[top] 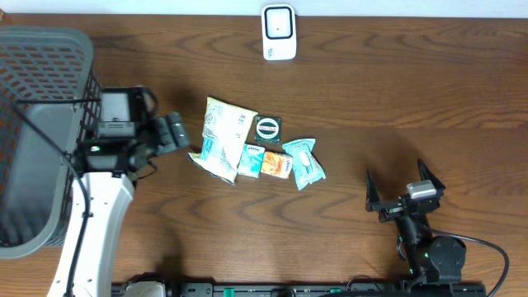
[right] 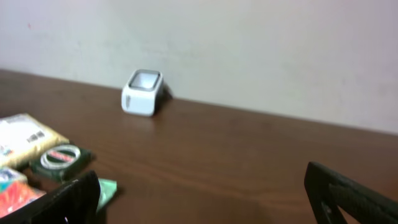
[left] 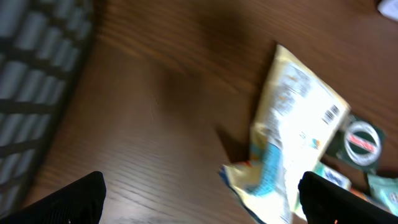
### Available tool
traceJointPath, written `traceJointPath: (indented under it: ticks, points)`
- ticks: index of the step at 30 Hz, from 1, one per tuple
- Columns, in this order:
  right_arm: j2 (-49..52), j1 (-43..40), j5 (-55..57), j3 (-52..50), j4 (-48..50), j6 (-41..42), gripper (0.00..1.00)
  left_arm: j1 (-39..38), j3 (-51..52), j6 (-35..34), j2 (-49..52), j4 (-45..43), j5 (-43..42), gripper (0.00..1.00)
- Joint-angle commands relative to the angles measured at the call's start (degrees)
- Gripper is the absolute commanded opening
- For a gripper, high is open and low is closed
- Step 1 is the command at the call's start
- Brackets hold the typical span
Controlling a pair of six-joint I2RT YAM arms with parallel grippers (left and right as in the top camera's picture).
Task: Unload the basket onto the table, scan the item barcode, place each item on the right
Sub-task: 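Carry the orange Kleenex pack to the table center, release, retract left, then raise the right arm and move its gripper toward the green wipes pack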
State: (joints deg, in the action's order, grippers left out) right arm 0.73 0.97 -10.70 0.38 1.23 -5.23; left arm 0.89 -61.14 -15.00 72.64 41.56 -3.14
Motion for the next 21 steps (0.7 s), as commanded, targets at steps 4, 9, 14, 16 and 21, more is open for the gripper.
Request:
traceJointPath:
  ticks: [4, 9, 14, 16, 21]
  points:
    - [0.17, -0.57, -7.32, -0.04, 2.27, 1.64, 0.99, 5.70, -0.07, 0.52, 0.46, -0.72, -2.27, 0.98]
    - [2.73, -0.57, -9.44, 1.66, 2.69, 4.55, 0.99, 5.86, -0.04, 0.52, 0.46, -0.44, -2.25, 0.98]
    - [10.78, -0.57, -9.97, 9.70, 2.62, 3.34, 0.99, 5.84, -0.04, -0.15, 0.46, -0.48, -2.27, 0.98]
    - [15.54, -0.57, -11.78, 13.75, 2.54, 1.68, 0.99, 5.84, -0.04, -0.13, 0.46, -0.46, -2.25, 0.98]
    - [30.86, -0.55, -17.33, 26.27, -2.34, 1.31, 0.99, 5.86, -0.04, -0.13, 0.46, -0.46, -2.25, 0.98]
